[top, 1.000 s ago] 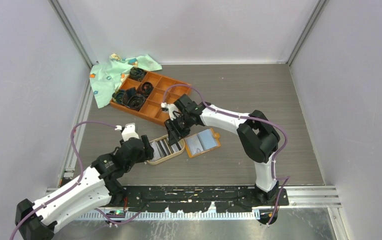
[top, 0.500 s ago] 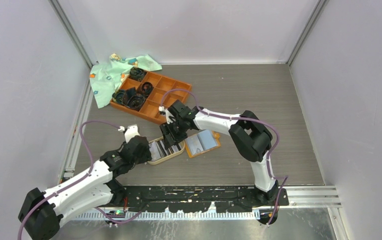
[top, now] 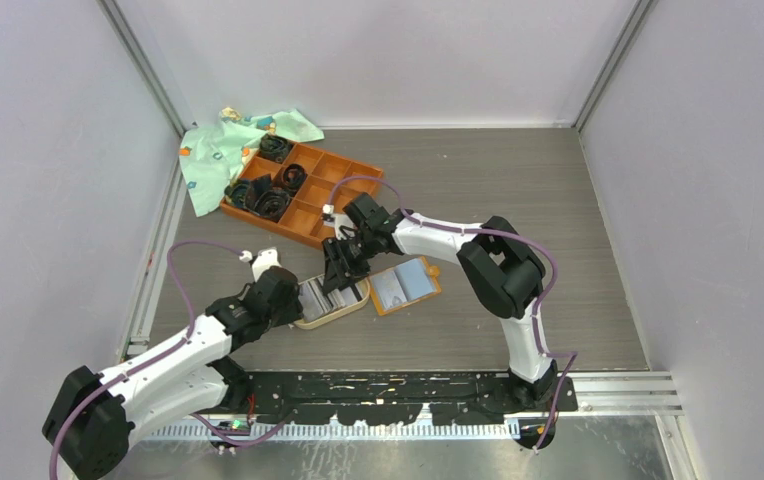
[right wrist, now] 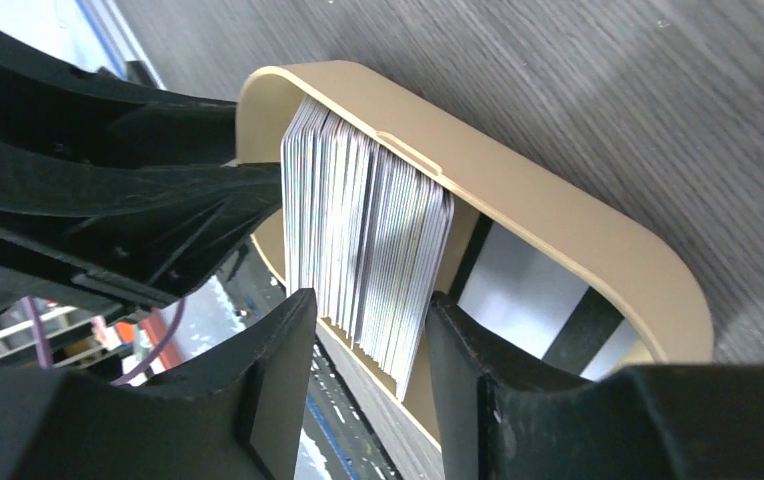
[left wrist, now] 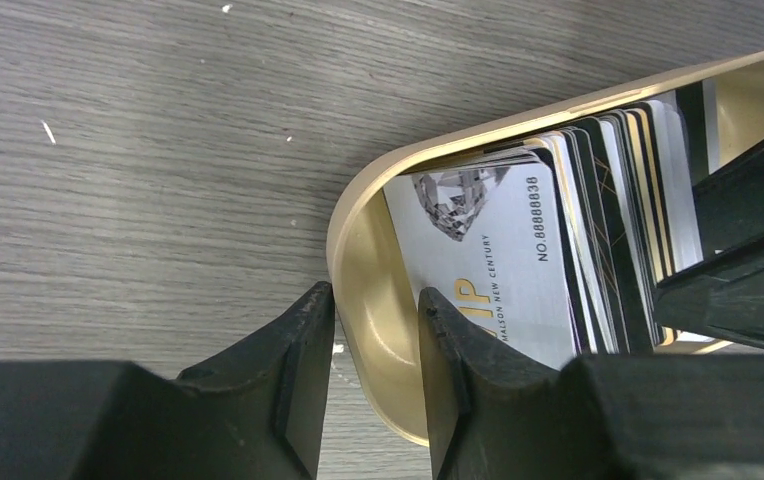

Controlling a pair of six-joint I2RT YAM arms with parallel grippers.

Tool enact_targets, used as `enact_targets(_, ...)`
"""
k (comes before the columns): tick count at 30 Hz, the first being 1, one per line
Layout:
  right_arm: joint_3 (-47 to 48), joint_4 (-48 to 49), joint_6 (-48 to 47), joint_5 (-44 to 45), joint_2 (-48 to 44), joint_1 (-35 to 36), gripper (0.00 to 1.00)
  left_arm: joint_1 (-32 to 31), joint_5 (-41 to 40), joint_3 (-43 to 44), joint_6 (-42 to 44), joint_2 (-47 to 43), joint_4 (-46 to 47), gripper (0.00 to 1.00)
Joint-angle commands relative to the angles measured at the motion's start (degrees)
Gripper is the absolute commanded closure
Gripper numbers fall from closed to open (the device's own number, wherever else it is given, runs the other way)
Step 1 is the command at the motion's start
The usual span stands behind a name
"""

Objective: Put the credit cards into the card holder
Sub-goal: Pick up the credit card from the storage box.

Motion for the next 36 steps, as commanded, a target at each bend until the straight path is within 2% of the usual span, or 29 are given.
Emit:
enact_targets(1, -1.2, 7.0, 4.9, -8.2, -2.6, -0.4, 0.51, 0.4, 2.2, -0.2, 0.9, 0.1, 3.3, 0.63)
enact_targets(11, -0.7, 5.9, 6.2, -7.0, 2.0, 0.1, 0.49, 0.7, 3.4, -0.9, 0.8, -1.1, 3.7, 0.64)
enact_targets(14, 0.5, 2.5, 3.7, -4.3, 2.6, 0.8, 0.48, 0.7, 3.7, -0.9, 0.8, -1.0, 3.8, 0.64)
enact_targets(19, 0.7, 3.3, 4.5, -6.1, 3.4, 1.2, 0.48, 0.7, 4.4, -0.8, 0.9, -1.2, 3.9, 0.65)
enact_targets(36, 1.5, 1.0, 4.0, -10.2, -0.7, -2.8, 0.52, 0.7, 4.1, 0.6, 1.3, -5.2, -0.2, 0.66)
